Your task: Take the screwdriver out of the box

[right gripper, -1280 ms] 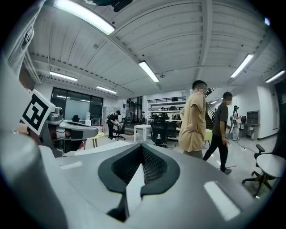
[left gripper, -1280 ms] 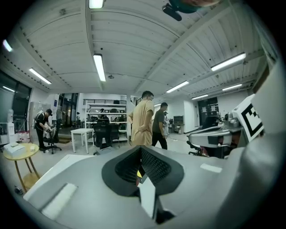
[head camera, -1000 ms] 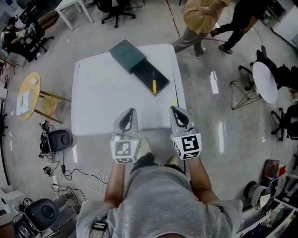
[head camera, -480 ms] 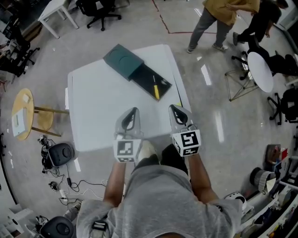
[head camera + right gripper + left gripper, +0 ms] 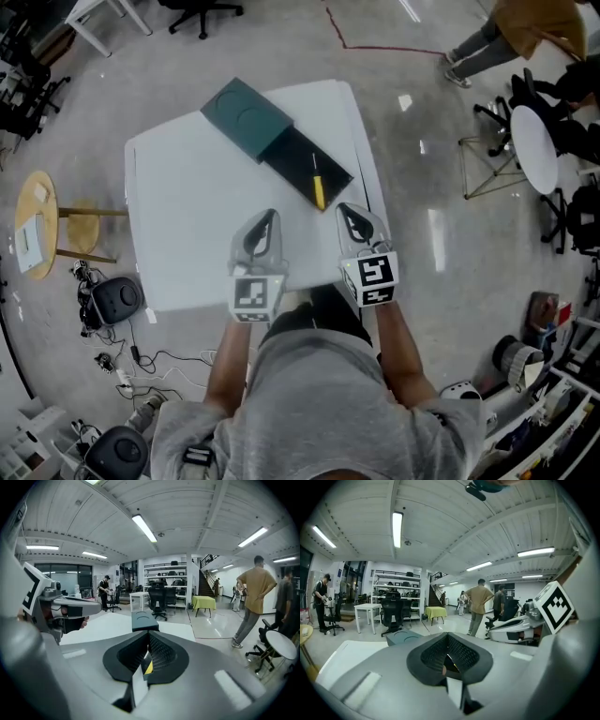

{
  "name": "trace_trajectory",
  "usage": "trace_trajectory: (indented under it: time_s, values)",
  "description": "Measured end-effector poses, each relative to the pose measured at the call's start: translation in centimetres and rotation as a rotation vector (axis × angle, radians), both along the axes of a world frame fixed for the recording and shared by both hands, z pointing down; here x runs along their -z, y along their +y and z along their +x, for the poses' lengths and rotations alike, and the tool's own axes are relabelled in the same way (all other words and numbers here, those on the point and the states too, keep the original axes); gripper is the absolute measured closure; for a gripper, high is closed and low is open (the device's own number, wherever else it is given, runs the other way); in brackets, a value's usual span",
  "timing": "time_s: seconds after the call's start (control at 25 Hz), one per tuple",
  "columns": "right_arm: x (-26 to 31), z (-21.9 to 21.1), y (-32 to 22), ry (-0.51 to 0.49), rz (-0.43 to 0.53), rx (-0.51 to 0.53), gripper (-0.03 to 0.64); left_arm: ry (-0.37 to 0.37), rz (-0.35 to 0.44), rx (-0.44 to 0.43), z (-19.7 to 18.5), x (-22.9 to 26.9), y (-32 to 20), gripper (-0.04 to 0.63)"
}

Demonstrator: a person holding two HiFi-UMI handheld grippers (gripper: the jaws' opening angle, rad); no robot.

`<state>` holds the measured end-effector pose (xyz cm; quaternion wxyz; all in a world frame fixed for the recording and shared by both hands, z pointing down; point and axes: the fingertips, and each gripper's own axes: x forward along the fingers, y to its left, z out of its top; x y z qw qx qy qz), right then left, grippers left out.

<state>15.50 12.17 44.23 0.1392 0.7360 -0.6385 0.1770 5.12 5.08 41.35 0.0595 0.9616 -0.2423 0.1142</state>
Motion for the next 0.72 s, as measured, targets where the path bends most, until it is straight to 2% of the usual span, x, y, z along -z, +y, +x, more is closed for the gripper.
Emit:
trace_trajectory:
  time_s: [0.32,0.72]
  values:
    - [-4.9,2.0,-4.3,-0.037,-0.147,0.056,0.612,-0.050,-0.063,0.018,2.8,-3.8,-3.8,0.584]
    - [-11.0,3.6,-7.7,-0.115,-0.297,0.075,0.612,-0.108,-0.165,0.018,5.1,-8.9,-6.0,0.584]
